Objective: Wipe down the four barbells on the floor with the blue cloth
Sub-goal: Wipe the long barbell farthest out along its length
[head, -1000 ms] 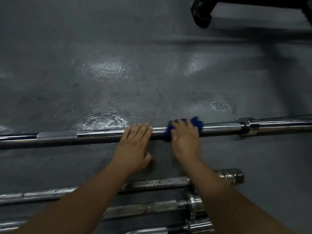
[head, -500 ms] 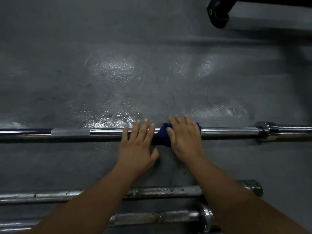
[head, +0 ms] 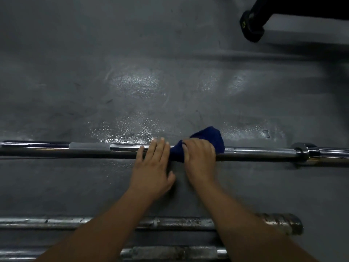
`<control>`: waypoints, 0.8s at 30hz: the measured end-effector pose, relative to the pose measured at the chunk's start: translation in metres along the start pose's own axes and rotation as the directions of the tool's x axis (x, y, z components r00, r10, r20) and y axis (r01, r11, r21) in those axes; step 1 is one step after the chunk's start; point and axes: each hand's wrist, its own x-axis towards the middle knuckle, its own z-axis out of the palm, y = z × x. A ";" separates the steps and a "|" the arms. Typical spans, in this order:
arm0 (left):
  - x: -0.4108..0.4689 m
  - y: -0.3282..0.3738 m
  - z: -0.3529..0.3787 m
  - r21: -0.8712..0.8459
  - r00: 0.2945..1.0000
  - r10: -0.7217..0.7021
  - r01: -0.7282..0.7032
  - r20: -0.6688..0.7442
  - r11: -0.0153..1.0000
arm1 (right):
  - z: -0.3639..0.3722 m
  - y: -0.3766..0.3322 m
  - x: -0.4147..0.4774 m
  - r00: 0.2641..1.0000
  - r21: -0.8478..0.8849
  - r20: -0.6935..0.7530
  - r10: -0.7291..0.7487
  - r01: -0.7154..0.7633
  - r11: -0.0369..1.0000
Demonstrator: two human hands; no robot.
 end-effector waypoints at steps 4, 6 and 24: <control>-0.014 -0.001 0.007 0.022 0.999 0.038 -0.038 0.008 0.999 | -0.013 0.044 0.006 0.954 0.009 0.128 -0.270 0.271 0.963; -0.020 -0.002 0.009 0.020 0.998 0.058 -0.058 -0.003 0.998 | -0.025 0.088 0.006 0.984 -0.075 0.128 -0.121 0.132 0.988; -0.026 0.010 -0.006 0.037 0.999 0.000 -0.002 0.054 0.999 | -0.075 0.050 -0.012 0.775 0.559 0.469 0.423 -0.631 0.537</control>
